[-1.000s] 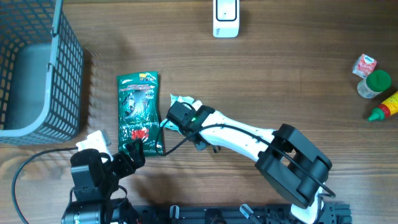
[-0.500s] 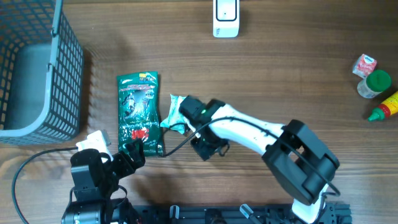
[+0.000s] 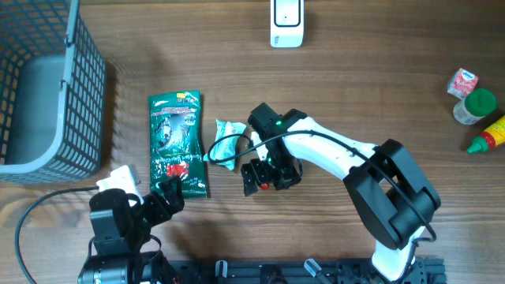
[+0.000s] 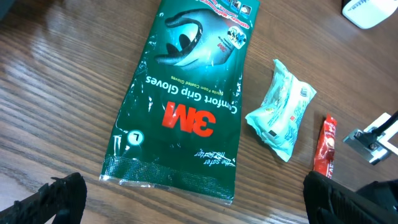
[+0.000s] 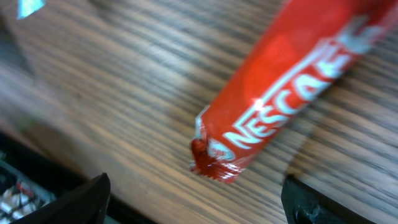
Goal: Scan the item barcode
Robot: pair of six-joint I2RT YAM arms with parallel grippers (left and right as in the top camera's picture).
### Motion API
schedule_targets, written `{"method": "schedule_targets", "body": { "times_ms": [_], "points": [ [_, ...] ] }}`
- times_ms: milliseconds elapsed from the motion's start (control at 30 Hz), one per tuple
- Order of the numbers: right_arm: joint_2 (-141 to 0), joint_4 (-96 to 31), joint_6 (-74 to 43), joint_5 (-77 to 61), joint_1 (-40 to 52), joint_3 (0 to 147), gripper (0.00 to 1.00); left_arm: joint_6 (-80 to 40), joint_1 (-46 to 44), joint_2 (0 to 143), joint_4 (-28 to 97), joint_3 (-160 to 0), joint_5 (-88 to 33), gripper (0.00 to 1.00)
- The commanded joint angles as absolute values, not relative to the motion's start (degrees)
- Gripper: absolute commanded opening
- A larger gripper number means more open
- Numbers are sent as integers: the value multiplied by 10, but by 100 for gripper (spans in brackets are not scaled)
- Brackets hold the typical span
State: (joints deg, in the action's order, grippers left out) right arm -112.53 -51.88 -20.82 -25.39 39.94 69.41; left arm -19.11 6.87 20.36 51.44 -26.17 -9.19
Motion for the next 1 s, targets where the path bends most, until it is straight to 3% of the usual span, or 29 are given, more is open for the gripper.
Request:
{"method": "schedule_targets", "body": {
  "times_ms": [0, 367, 467, 600, 733, 800, 833, 967],
  "points": [
    [-1187, -499, -277, -46, 404, 660, 91, -184, 73, 201, 513, -259, -86, 100],
    [-1285, -452, -300, 3, 407, 660, 86, -184, 73, 201, 513, -259, -86, 100],
    [-1310, -442, -302, 15, 403, 661, 73, -184, 73, 201, 513, -259, -87, 100],
    [-1318, -425, -301, 18, 402, 661, 68, -184, 73, 201, 513, -259, -87, 100],
    [-1318, -407, -299, 32, 402, 661, 25, -184, 73, 201, 513, -259, -86, 100],
    [-1318, -392, -279, 34, 402, 662, 9, -184, 72, 201, 513, -259, -87, 100],
    [-1318, -389, -271, 36, 402, 664, 5, -184, 73, 201, 513, -259, -87, 100],
    [-1318, -386, -258, 55, 402, 675, 4, -184, 73, 201, 513, -259, -86, 100]
  ]
}}
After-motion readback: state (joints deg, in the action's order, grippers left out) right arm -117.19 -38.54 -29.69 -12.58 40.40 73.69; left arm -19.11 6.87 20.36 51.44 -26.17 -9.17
